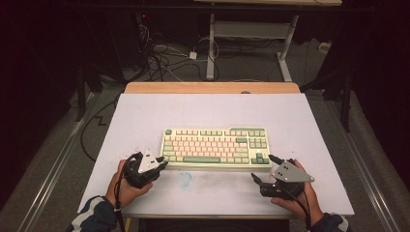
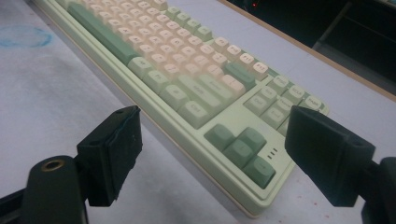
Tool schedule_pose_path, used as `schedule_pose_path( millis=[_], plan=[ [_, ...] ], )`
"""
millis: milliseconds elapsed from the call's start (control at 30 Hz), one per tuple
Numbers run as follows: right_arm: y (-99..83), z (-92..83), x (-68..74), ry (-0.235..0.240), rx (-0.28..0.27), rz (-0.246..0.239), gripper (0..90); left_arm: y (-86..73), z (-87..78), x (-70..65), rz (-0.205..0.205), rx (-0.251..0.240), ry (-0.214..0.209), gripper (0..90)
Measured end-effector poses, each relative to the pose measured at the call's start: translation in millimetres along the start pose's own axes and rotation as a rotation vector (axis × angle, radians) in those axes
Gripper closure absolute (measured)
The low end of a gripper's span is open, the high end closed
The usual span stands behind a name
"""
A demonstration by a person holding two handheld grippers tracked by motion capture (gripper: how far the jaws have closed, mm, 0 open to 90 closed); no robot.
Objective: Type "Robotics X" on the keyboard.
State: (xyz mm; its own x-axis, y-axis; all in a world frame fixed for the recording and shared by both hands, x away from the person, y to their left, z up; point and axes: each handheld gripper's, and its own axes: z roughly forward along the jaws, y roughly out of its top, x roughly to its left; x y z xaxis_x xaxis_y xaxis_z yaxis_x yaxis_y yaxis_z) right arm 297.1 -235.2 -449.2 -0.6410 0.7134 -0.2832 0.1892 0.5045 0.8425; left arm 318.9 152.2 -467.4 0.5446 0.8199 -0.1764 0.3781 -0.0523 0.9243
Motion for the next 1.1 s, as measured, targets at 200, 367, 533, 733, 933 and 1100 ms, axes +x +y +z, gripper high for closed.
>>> schedule_pose_path(
  millis=[200, 367, 533, 733, 933, 1100],
  plan=[
    [-2.2, -1.1, 2.5, -0.002, 0.007, -0.018, 19.7, 9.2, 5.6, -4.9, -0.022, 0.017, -0.051, 86.6],
    [-3.0, 1.2, 0.6, 0.003, 0.013, -0.018, 19.8, 14.4, 15.6, -12.2, -0.021, 0.031, -0.075, 86.8],
    [-4.0, 2.9, -2.3, 0.003, 0.020, -0.007, 20.0, 21.0, 25.5, -16.7, -0.022, 0.040, -0.097, 87.0],
    [-4.8, 6.1, -1.0, 0.015, 0.042, -0.015, 20.3, 27.3, 44.0, -24.4, -0.009, 0.066, -0.111, 87.0],
    [-5.4, 6.4, -1.6, 0.018, 0.046, -0.012, 20.3, 30.7, 62.1, -30.5, 0.002, 0.097, -0.123, 87.0],
    [-6.0, 7.2, -2.1, 0.022, 0.052, -0.011, 20.5, 27.7, 76.4, -32.0, 0.013, 0.127, -0.113, 87.0]
  ],
)
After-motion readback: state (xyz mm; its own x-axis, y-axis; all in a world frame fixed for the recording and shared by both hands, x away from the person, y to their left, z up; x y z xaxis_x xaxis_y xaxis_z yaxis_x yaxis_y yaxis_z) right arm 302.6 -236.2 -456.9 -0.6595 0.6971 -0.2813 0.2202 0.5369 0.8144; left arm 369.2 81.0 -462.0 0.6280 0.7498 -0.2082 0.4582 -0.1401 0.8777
